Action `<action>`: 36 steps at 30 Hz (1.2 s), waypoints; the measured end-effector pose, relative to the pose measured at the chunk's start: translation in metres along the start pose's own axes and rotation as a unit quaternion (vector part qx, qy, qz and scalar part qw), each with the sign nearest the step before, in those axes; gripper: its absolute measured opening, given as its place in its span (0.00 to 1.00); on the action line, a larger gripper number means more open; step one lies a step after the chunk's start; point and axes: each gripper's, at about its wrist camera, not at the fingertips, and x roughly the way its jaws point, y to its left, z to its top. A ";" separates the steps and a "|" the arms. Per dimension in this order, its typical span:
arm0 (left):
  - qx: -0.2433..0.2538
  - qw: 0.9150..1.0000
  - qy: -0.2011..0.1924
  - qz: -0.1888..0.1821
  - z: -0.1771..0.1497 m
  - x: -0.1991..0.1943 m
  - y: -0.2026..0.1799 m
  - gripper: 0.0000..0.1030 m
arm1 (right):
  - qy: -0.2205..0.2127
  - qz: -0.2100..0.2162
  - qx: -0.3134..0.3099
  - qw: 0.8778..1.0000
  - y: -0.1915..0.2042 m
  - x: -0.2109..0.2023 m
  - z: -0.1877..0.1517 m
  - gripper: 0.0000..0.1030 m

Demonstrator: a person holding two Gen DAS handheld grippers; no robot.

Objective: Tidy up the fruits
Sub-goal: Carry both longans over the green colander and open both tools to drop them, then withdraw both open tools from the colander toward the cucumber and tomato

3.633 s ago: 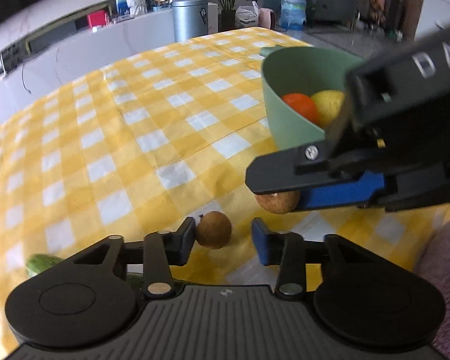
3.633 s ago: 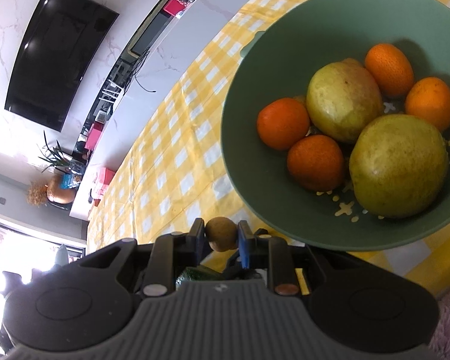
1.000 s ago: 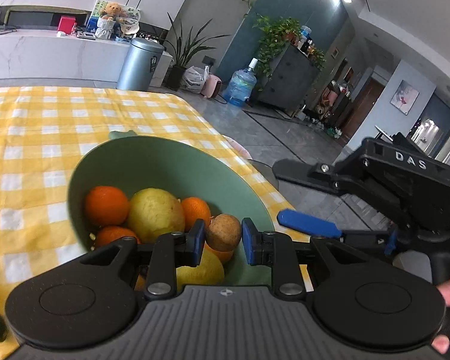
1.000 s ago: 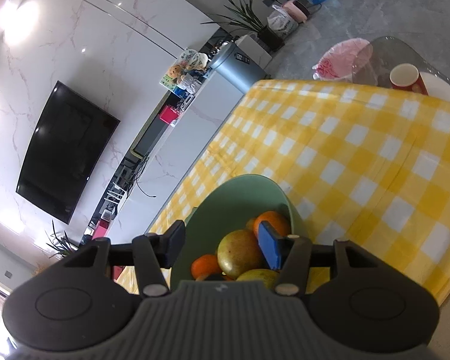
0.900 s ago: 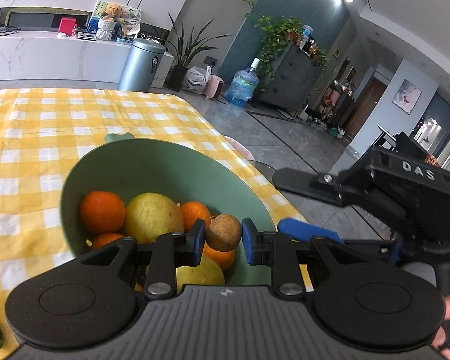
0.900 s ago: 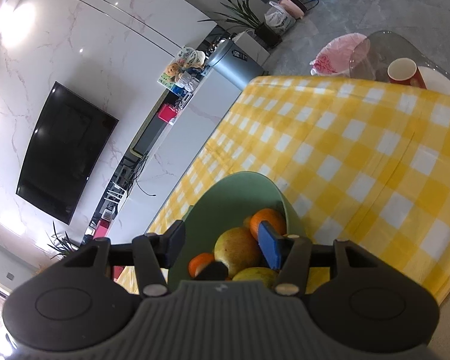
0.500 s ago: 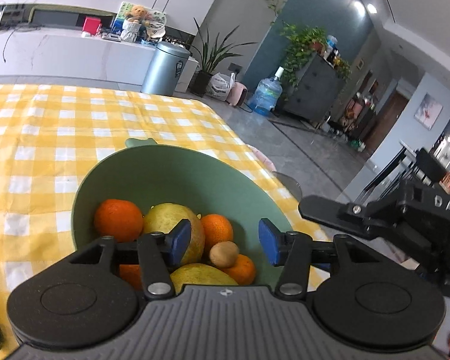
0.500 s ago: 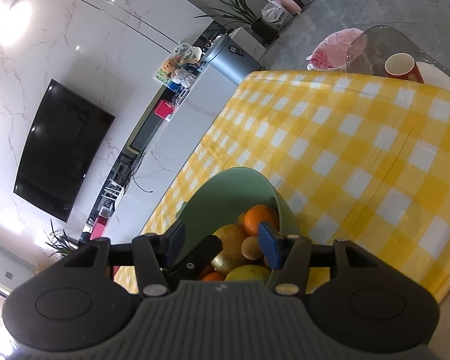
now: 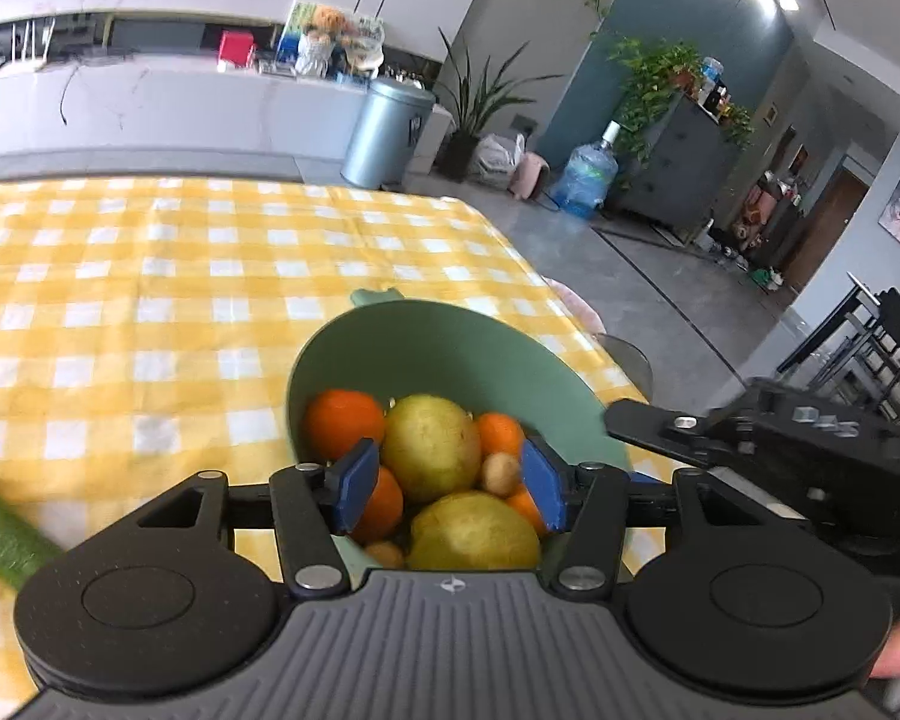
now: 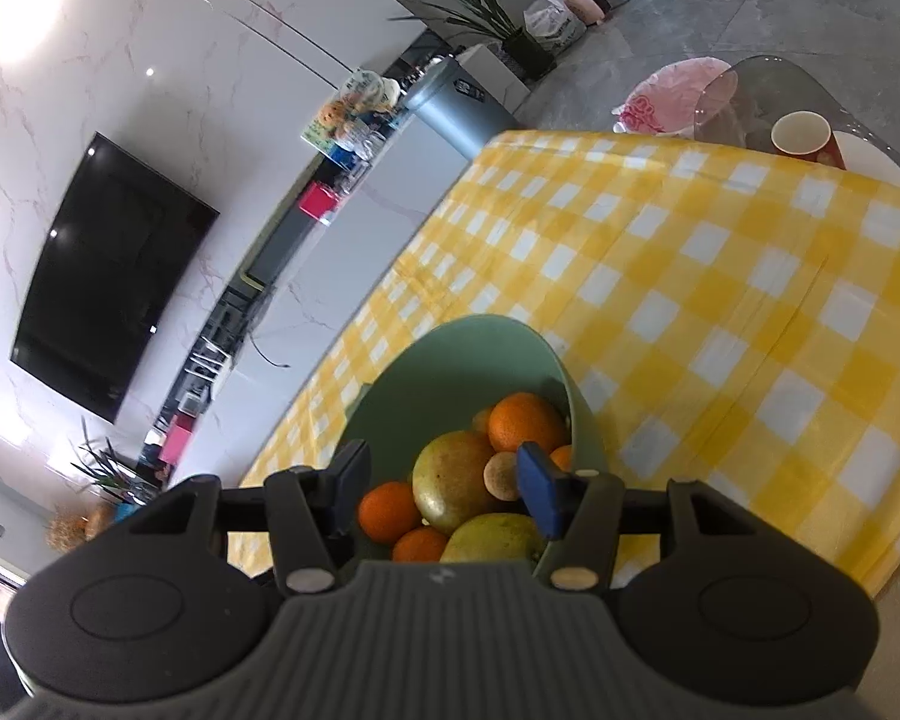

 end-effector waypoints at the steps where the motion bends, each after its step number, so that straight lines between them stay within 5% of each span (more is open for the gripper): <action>1: -0.007 1.000 0.003 -0.010 0.001 -0.007 0.003 0.62 | 0.004 -0.004 -0.002 1.000 0.002 0.001 -0.001 0.51; 4: -0.014 1.000 0.004 -0.013 0.004 -0.028 0.007 0.65 | 0.013 -0.004 -0.006 1.000 0.008 0.006 -0.005 0.51; 13: -0.004 0.997 0.020 0.077 0.000 -0.088 0.009 0.65 | 0.024 0.023 -0.065 0.997 0.050 0.001 -0.017 0.62; 19: -0.018 0.997 0.008 0.080 -0.011 -0.125 0.020 0.65 | 0.056 0.006 -0.109 0.992 0.076 0.001 -0.033 0.71; 25: -0.060 0.991 0.011 0.122 -0.023 -0.149 0.056 0.66 | 0.109 -0.021 -0.229 0.967 0.111 0.003 -0.072 0.71; 29: -0.088 0.983 0.018 0.161 -0.035 -0.152 0.088 0.66 | 0.171 -0.029 -0.298 0.939 0.126 0.019 -0.111 0.55; 36: -0.134 0.979 0.016 0.153 -0.047 -0.150 0.135 0.66 | 0.224 -0.060 -0.283 0.931 0.123 0.066 -0.148 0.49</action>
